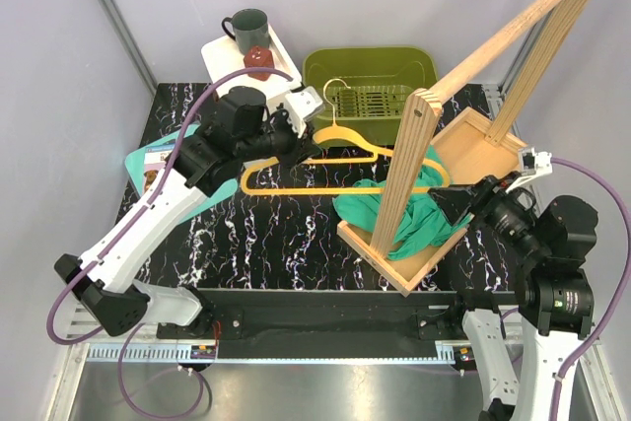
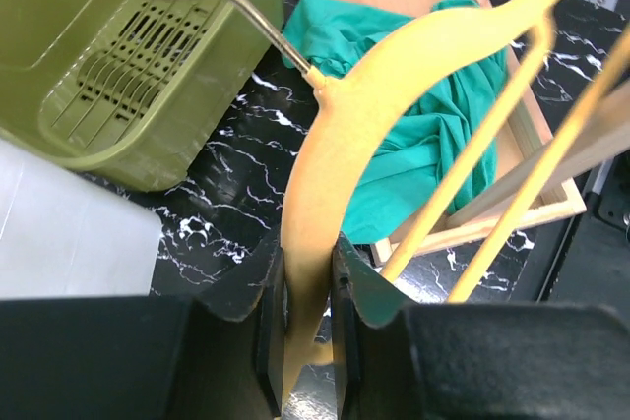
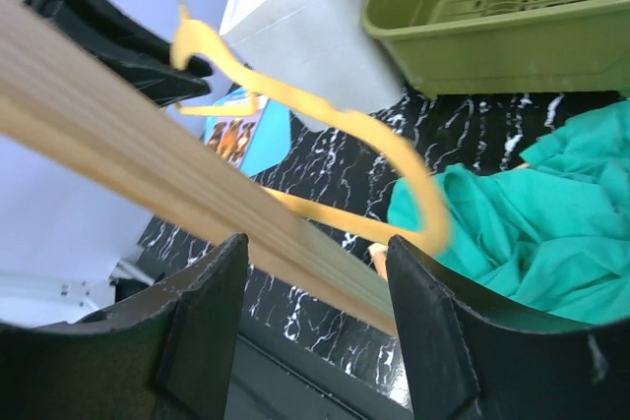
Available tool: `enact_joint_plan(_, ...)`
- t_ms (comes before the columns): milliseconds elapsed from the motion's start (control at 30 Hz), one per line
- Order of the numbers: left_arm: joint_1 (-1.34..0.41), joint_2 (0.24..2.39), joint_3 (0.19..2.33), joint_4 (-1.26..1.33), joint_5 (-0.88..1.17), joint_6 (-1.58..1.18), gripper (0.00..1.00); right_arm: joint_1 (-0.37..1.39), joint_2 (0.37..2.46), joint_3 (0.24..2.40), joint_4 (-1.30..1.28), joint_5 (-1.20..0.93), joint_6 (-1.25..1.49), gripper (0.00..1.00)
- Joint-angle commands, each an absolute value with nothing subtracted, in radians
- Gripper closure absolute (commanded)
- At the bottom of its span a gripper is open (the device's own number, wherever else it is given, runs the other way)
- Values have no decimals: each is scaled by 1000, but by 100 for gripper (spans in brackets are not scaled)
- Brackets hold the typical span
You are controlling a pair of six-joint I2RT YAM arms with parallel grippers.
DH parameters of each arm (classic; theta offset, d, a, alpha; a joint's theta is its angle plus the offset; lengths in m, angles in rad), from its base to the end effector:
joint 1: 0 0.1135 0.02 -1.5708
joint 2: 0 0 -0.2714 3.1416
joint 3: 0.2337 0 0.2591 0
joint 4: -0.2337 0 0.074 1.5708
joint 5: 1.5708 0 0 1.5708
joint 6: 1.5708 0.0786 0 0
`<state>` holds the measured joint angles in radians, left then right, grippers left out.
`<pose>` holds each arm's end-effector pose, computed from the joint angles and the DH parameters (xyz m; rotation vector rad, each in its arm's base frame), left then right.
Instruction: Remove the tank top from the hanger
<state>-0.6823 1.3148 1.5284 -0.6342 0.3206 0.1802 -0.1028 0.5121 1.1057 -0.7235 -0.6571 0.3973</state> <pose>0.2332 -0.2213 0.4275 1.0341 1.7422 -0.6400 0.0983 0.0381 0.4196 -0.0706 1.7326 0.7742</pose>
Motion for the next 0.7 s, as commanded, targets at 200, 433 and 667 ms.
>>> enact_joint_plan(200,-721,1310,1522,-607,520,241,100,-101,500,1065,-661,-907,399,47)
enact_joint_plan(433,-721,1298,1520,-604,499,236,100,-101,479,1040,-693,-772,371,29)
enact_joint_plan(667,-719,1345,1552,-614,352,103,96,-101,514,1008,-736,-664,351,28)
